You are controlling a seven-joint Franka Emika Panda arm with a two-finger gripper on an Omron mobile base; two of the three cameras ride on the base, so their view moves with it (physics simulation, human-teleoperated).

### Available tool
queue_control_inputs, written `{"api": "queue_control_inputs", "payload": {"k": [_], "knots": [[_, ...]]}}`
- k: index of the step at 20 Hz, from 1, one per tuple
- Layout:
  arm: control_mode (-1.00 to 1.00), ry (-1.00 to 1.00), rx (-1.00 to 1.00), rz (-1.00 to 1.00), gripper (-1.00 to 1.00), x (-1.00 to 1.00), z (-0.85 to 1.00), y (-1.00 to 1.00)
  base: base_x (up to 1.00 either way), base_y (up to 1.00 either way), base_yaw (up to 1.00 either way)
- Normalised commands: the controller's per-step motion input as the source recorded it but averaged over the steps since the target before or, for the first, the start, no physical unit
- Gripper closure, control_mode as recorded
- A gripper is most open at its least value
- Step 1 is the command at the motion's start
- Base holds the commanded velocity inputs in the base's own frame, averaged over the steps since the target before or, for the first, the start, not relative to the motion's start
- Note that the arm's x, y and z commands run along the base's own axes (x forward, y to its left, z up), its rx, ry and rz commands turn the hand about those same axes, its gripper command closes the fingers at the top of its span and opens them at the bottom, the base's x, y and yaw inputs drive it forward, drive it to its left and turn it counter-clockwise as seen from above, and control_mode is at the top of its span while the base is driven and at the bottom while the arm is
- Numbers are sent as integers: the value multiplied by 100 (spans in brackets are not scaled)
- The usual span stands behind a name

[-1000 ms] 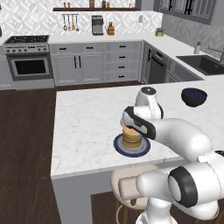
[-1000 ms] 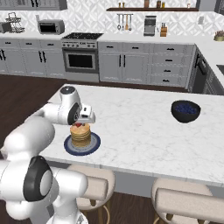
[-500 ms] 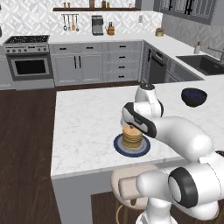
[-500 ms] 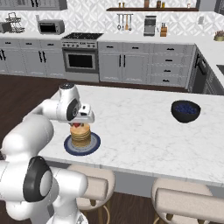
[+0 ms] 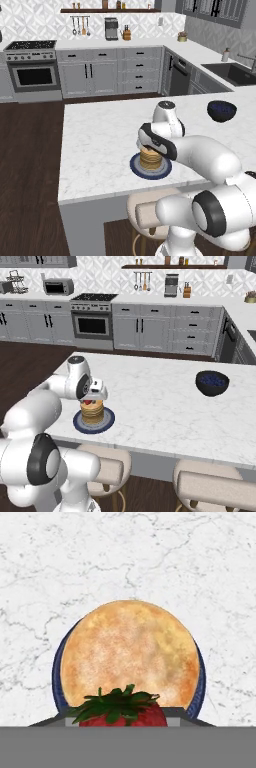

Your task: Take the strawberry from the fridge and place it on top of the pancake, located on the dining counter.

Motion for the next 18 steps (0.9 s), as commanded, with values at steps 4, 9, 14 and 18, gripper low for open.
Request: {"api": "queue_control_inputs", "payload": {"k": [4,9,14,18], "knots": [[-100,0,0,0,100,14,-6,0,0,0,0],[-100,0,0,0,-100,15,-8,0,0,0,0],[-100,0,0,0,-100,2,-2,0,0,0,0],[-100,0,0,0,-100,0,-1,0,0,0,0]]}}
